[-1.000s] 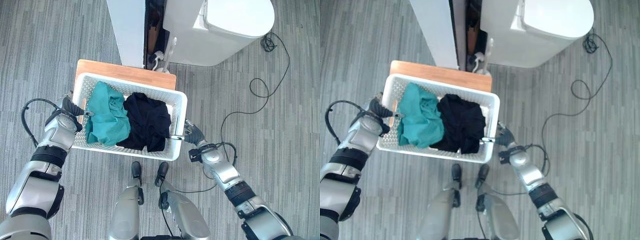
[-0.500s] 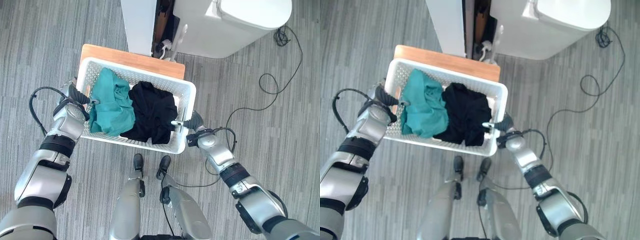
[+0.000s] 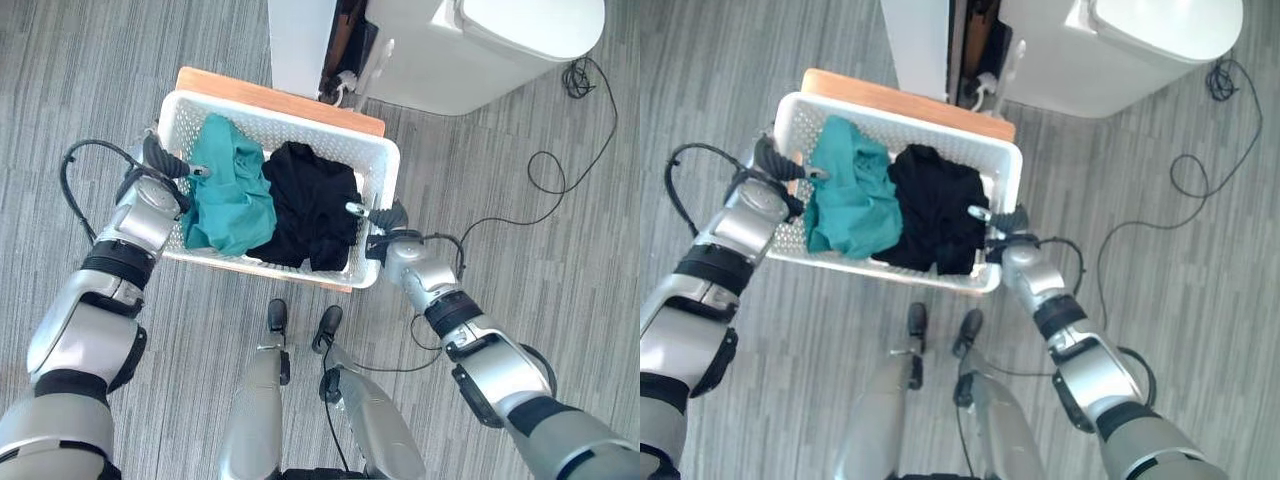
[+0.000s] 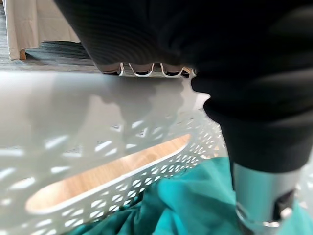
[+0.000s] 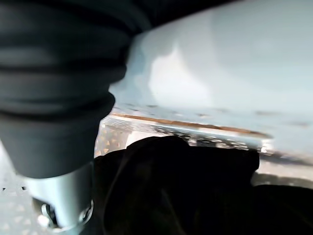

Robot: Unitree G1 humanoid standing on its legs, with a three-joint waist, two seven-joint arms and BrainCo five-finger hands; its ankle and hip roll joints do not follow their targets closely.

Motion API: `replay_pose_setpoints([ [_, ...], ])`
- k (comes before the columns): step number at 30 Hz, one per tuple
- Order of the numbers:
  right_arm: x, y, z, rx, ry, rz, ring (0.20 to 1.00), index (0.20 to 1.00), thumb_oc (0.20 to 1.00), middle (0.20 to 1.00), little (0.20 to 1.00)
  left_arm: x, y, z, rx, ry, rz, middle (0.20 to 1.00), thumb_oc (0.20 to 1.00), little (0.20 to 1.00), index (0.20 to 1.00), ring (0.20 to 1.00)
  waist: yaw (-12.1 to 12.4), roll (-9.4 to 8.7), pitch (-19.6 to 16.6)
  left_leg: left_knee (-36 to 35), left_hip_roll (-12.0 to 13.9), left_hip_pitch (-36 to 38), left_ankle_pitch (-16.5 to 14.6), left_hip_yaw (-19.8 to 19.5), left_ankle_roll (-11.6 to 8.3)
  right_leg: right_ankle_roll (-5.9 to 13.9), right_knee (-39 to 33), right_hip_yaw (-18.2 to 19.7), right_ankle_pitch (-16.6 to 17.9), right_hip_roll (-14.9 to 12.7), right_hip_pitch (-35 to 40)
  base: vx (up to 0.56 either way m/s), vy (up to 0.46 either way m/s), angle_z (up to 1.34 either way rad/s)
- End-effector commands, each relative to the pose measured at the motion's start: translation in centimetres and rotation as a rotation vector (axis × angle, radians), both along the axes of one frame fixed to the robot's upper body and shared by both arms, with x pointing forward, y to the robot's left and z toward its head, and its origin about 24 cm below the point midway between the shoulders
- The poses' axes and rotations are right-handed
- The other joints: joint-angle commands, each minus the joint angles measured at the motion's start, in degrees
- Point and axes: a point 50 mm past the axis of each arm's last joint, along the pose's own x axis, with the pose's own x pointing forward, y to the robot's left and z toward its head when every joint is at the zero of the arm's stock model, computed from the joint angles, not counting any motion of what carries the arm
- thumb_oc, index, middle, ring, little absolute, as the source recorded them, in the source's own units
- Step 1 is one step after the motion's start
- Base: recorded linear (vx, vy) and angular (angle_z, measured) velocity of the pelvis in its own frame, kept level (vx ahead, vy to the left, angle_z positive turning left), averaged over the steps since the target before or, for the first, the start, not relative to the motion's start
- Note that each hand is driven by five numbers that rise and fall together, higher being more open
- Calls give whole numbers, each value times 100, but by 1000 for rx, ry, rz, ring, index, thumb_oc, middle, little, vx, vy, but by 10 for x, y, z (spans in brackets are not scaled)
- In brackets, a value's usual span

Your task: Grab the laundry basket,head to the washer,open it,put in the laundry and shut it.

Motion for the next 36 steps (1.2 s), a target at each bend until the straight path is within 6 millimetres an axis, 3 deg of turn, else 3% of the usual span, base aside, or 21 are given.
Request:
replay_pose_setpoints([
  [1,-5,34,5,129,-26,81,595,595,595,595,595,5,-18,-7,22,19,-102,784,784,784,784,784,229,71,-214,-438,156,-53,-74,-338,-305,817,559,59,-672,-428,192,6,8,14],
  [2,-5,34,5,129,-26,81,558,558,558,558,558,5,-18,-6,22,19,-102,589,589,589,589,589,229,71,-214,-435,156,-58,-75,-340,-305,818,561,57,-674,-429,188,5,8,7],
  [3,-2,31,3,103,-7,82,253,253,253,253,253,8,-25,-5,28,21,-127,200,200,200,200,200,220,45,-197,-395,149,-115,-76,-364,-308,819,622,25,-691,-427,120,0,0,0],
  [4,-1,30,3,92,0,80,200,200,200,200,200,9,-27,-5,24,19,-135,200,200,200,200,200,218,39,-178,-376,149,-144,-76,-380,-308,815,646,12,-698,-432,94,0,0,0],
  [13,4,24,8,-94,-11,135,200,200,200,200,200,9,-21,6,72,-1,-120,200,200,200,200,200,171,15,-76,-356,164,-207,-79,-382,-300,802,716,21,-698,-422,-9,-7,10,2],
  [19,6,12,26,-162,-104,127,200,200,200,200,200,5,-19,10,117,-40,-121,200,200,200,200,200,124,46,-55,-361,143,-160,-113,-352,-282,805,748,60,-717,-440,2,-5,6,-1],
  [23,3,-4,31,-194,-149,106,200,200,200,200,200,1,-19,11,136,-67,-158,200,200,200,200,200,83,94,-132,-376,131,-53,-158,-306,-264,814,805,86,-770,-467,58,6,7,-1],
  [27,-3,-37,31,-253,-185,68,200,200,200,200,200,-7,-22,21,335,-98,-199,200,200,200,200,200,5,118,-350,-405,140,253,-281,-213,-231,846,919,171,-867,-516,207,40,30,-8],
  [31,-8,-60,30,-292,-194,31,200,200,200,200,200,-15,-28,22,384,-124,-261,200,200,200,200,200,-22,161,-490,-441,111,510,-350,-153,-200,867,996,249,-942,-558,345,39,30,-8],
  [34,-15,-82,25,-312,-193,12,200,200,200,200,200,-24,-47,21,471,-149,-373,200,200,200,200,200,-129,165,-711,-529,60,881,-294,-1,-140,836,1035,241,-956,-624,581,27,43,-17],
  [36,-16,-86,25,-319,-192,14,200,200,200,200,200,-26,-50,21,480,-155,-394,200,200,200,200,200,-146,168,-748,-550,65,998,-315,36,-132,843,1054,262,-978,-629,657,26,25,-6],
])
